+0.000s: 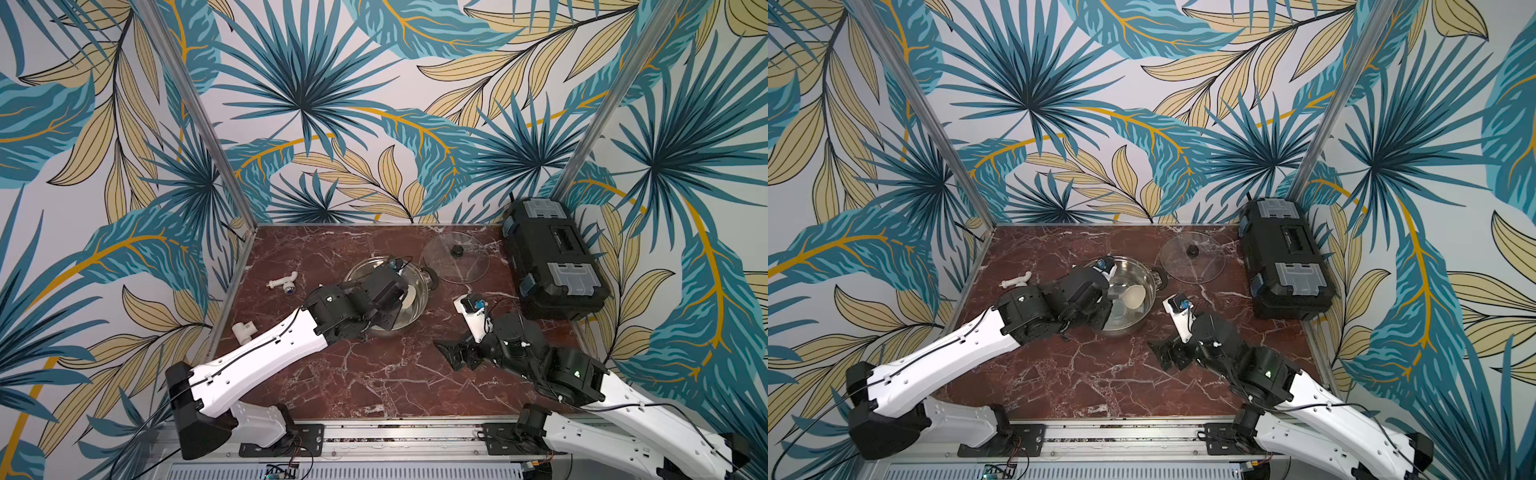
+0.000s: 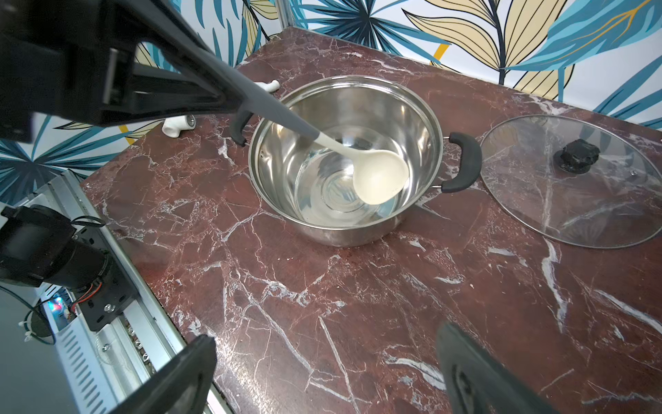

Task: Stir the soup with a spoon
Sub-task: Stir the soup in the pan with a stick, then place the spoon at the center of the board.

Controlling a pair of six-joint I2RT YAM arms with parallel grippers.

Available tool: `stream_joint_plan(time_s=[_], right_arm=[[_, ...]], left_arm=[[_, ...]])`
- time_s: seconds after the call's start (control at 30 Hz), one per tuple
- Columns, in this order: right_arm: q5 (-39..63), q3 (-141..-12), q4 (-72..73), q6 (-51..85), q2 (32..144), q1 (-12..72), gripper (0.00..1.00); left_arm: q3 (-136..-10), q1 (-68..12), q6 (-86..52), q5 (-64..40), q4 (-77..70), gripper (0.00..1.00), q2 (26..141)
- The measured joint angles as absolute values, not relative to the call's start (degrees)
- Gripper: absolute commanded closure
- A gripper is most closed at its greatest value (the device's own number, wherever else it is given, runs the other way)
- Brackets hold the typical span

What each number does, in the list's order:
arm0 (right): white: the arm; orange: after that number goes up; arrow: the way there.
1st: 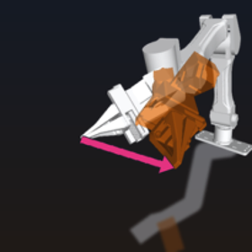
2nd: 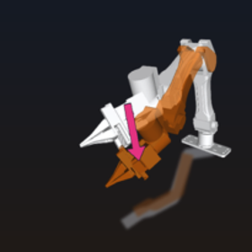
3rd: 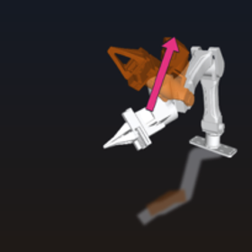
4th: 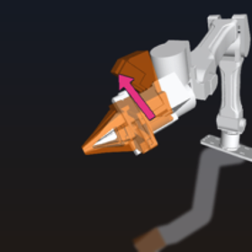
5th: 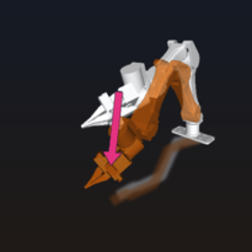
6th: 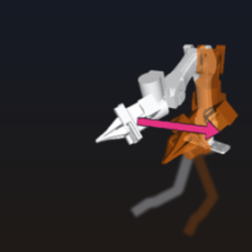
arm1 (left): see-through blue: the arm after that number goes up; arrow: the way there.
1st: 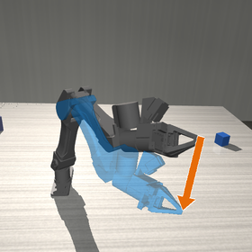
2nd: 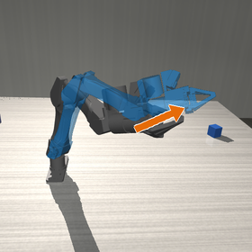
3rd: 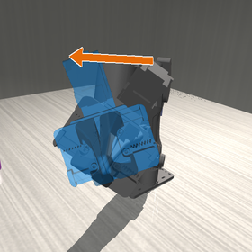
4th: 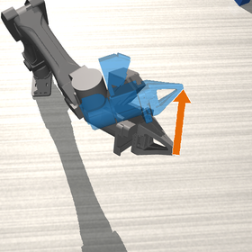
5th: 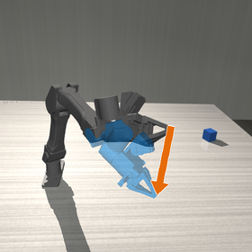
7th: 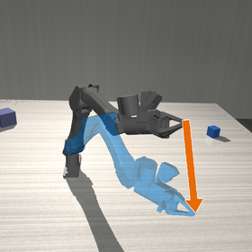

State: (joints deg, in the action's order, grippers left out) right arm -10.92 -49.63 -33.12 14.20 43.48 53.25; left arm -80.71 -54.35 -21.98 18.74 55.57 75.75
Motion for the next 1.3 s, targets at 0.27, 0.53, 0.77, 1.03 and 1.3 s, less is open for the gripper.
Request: stream_joint_plan(time_s=[0.27,0.53,0.77,1.03,1.3], right_arm=[[-11.49,-50.26,-33.17,14.44,44.45,53.25,0.0],[-19.05,-52.14,-36.8,17.04,40.82,53.25,0.01],[-26.3,-55.99,-43.94,17.41,34.28,53.25,0.01],[-29.52,-57.58,-49.3,17.41,31.18,53.25,0.01],[-29.56,-57.54,-49.93,17.45,31.24,53.25,0.01]], left_arm=[[-79.79,-54.39,-23.77,22.09,61.3,1.0,68.49],[-82.54,-54.3,-25.28,19.64,57.95,1.0,57.98],[-69.08,-55.2,-35.55,5.5,45.93,1.0,51.53],[-51.22,-60.49,-47.66,-3.55,29.17,1.0,52.21],[-42.28,-63.22,-53.28,-5.54,14.76,1.0,58.0]])
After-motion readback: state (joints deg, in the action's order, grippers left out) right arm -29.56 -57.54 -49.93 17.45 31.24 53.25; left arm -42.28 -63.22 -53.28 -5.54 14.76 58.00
